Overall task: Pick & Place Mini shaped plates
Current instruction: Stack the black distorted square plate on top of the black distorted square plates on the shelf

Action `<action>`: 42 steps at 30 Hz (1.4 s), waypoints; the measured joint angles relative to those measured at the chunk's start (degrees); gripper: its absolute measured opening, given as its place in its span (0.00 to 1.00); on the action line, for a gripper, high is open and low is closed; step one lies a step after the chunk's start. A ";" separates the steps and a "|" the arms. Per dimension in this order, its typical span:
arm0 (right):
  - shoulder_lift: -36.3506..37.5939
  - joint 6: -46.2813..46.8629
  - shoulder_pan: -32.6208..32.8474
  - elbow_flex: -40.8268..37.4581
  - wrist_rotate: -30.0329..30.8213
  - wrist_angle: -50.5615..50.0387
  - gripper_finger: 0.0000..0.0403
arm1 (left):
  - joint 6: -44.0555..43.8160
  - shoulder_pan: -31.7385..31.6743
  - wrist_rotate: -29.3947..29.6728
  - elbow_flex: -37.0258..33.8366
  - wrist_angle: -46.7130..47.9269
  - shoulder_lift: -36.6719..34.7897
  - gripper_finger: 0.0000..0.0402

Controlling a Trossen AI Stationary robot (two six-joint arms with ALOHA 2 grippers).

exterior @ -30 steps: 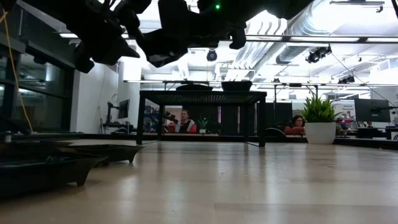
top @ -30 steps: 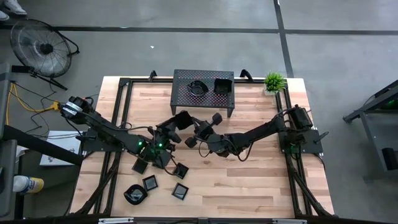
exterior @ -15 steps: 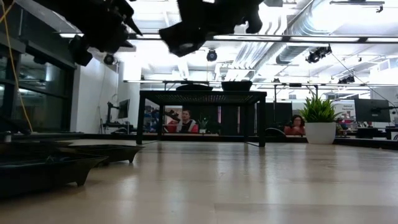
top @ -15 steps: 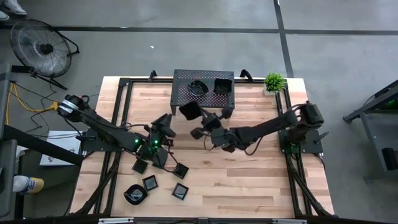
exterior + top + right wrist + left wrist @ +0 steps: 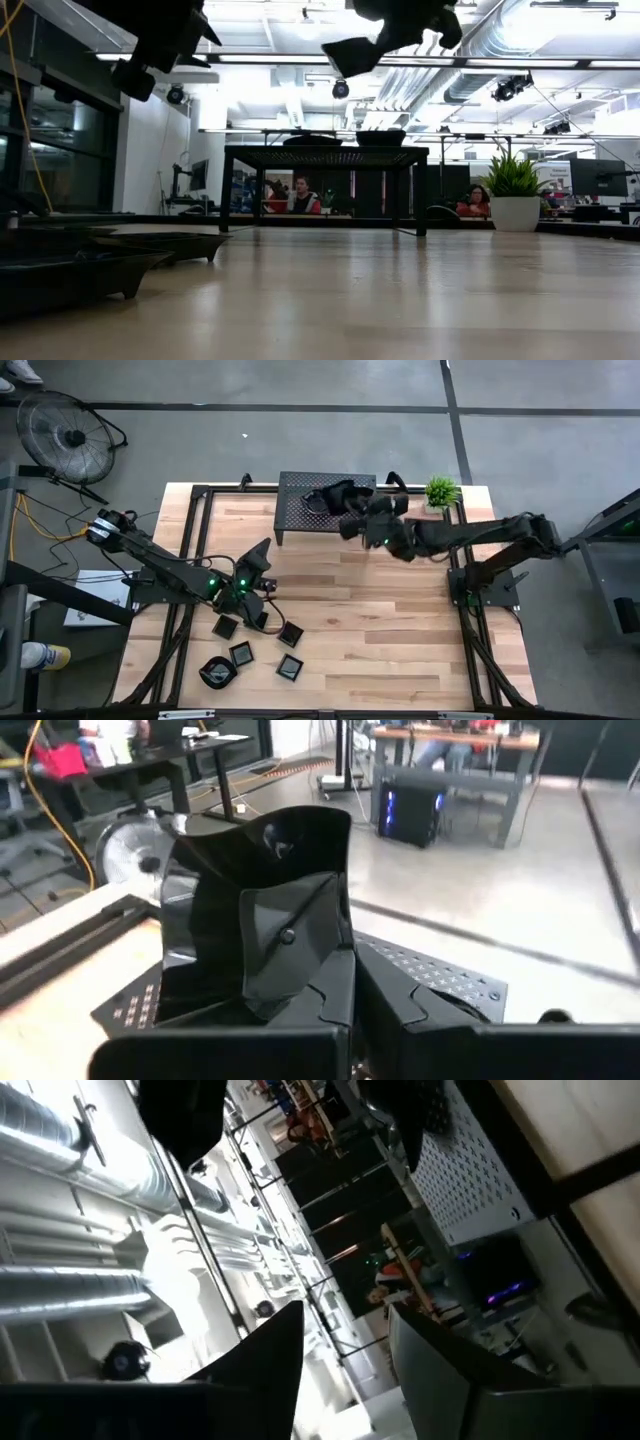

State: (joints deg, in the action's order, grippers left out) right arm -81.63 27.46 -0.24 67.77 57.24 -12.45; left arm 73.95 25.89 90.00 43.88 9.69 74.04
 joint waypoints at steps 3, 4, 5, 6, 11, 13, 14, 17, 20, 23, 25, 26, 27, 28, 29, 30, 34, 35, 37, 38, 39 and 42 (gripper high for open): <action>2.05 4.32 -2.20 0.00 -0.81 -3.35 0.00 | -4.12 0.00 -1.86 0.00 1.35 0.00 0.36; 2.54 5.76 -2.82 0.00 -1.02 -4.41 0.00 | -5.60 0.00 -2.84 -0.01 1.74 0.00 0.36; 2.77 7.00 -3.48 0.00 -1.60 -5.50 0.00 | -6.97 0.00 -3.37 0.00 2.10 0.00 0.36; 3.02 8.29 -4.11 0.00 -2.69 -6.38 0.00 | -8.06 0.00 -3.82 -0.01 2.52 0.00 0.36; 3.13 18.10 -7.73 0.00 -9.14 -10.19 0.00 | -11.80 0.00 -4.34 -0.02 5.00 0.02 0.36; 3.14 21.36 -9.12 0.00 -11.60 -11.93 0.00 | -13.48 0.00 -4.83 -0.02 6.18 0.02 0.36; 3.13 23.01 -9.74 0.00 -12.61 -12.83 0.00 | -14.46 0.00 -5.03 -0.02 6.93 0.02 0.36; 3.13 27.29 -11.21 0.00 -13.76 -15.86 0.00 | -17.85 0.00 -5.17 -0.02 10.39 0.02 0.36; 3.13 30.93 -12.69 0.00 -15.64 -17.69 0.00 | -22.04 0.00 -5.20 -0.02 14.56 0.02 0.36; 3.13 32.98 -13.81 0.00 -18.63 -18.87 0.00 | -25.92 0.00 -5.20 -0.02 18.12 0.02 0.36; 3.13 33.94 -14.19 0.00 -19.43 -19.65 0.00 | -27.82 0.00 -5.20 -0.02 19.70 0.02 0.36; 3.13 34.44 -14.38 0.00 -19.70 -20.24 0.00 | -28.60 0.00 -5.20 -0.02 20.27 0.02 0.36; 3.13 35.25 -14.47 0.00 -19.81 -20.96 0.00 | -29.23 0.00 -5.18 -0.02 20.76 0.02 0.36; 3.13 36.22 -14.62 0.00 -19.81 -21.73 0.00 | -29.55 0.00 -5.22 -0.02 20.97 0.02 0.36; 3.11 37.12 -14.79 -0.07 -19.84 -22.11 0.00 | -29.69 0.00 -5.31 -0.02 20.92 0.02 0.36; 2.96 37.84 -14.81 -0.29 -19.88 -22.01 0.00 | -29.72 0.00 -5.52 -0.02 20.92 0.02 0.36; 2.88 39.84 -14.85 -3.55 -21.27 -19.62 0.00 | -30.73 0.00 -5.69 -0.02 20.96 0.04 0.36; 2.86 40.33 -14.85 -4.71 -21.66 -18.27 0.00 | -31.23 0.00 -5.73 -0.02 21.28 0.04 0.36; 2.85 41.71 -14.96 -7.33 -22.04 -14.70 0.01 | -32.22 0.00 -5.73 -0.02 22.36 0.04 0.36; 2.85 41.95 -15.21 -8.52 -22.22 -12.77 0.01 | -32.42 0.00 -5.77 -0.02 22.82 0.04 0.36; 2.85 41.95 -15.49 -9.46 -22.40 -11.08 0.02 | -32.46 0.00 -5.93 -0.02 23.19 0.04 0.36; 2.85 41.32 -16.39 -11.65 -23.13 -7.16 0.04 | -32.50 0.00 -6.97 -0.02 23.67 0.04 0.36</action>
State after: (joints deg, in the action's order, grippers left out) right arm -78.78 68.78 -16.63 56.12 34.11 -19.60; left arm 41.45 25.89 83.03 43.86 33.37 74.08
